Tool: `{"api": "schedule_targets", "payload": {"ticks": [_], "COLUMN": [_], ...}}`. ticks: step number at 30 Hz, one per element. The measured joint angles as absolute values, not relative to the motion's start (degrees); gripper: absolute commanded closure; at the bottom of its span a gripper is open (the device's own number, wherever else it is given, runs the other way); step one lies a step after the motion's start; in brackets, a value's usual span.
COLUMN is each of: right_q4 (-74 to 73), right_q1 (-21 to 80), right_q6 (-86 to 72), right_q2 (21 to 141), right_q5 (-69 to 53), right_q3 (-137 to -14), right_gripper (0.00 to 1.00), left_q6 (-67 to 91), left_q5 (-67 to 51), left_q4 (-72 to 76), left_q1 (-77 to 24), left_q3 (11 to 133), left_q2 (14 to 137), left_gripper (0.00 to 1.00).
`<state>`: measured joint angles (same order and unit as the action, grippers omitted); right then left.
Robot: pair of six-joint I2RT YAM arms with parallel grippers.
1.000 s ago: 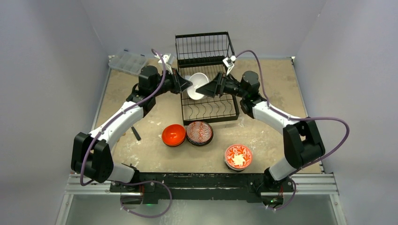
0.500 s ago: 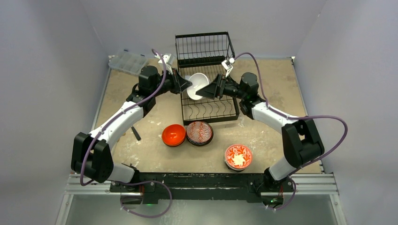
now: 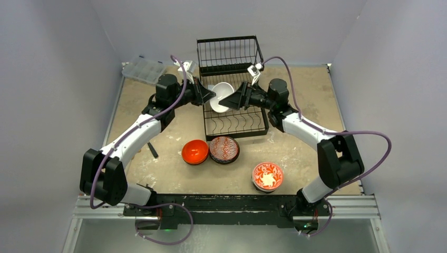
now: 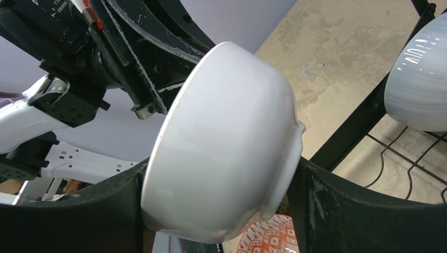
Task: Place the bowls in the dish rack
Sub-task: Pick up the bowl from the dish rack.
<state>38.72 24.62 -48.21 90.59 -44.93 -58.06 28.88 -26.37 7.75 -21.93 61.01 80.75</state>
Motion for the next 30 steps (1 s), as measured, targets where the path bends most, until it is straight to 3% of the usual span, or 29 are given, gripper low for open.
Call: {"api": "schedule_targets", "payload": {"ticks": [6, 10, 13, 20, 26, 30], "right_q4": [37.3, 36.7, 35.9, 32.9, 30.0, 27.0], "right_q1": [24.7, 24.8, 24.8, 24.9, 24.3, 23.3], "right_q6": [-48.4, -48.3, -47.9, -46.0, -44.2, -42.3], "right_q2": [90.6, 90.5, 90.3, 89.3, 89.2, 89.0], "right_q5": [-44.0, -43.9, -43.6, -43.1, -42.9, -41.9], "right_q3": [-58.2, -58.2, -58.2, -58.2, -58.2, -58.2], "right_gripper": [0.68, 1.0, 1.0, 1.0, 1.0, 1.0], "left_q6": [28.5, 28.2, 27.8, 27.2, 26.9, 26.8], "left_q5": [-25.9, -25.6, -25.5, -25.1, -24.2, -22.2], "left_q4": [7.9, 7.8, 7.6, 7.0, 6.3, 5.3], "left_q1": [-21.8, -21.9, -21.9, -22.0, -22.0, -22.0], "left_q3": [61.0, 61.0, 61.0, 61.0, 61.0, 61.0], "left_q2": [80.6, 80.6, 80.6, 80.1, 79.7, 79.7], "left_gripper": [1.0, 1.0, 0.93, 0.43, 0.25, 0.18]}}
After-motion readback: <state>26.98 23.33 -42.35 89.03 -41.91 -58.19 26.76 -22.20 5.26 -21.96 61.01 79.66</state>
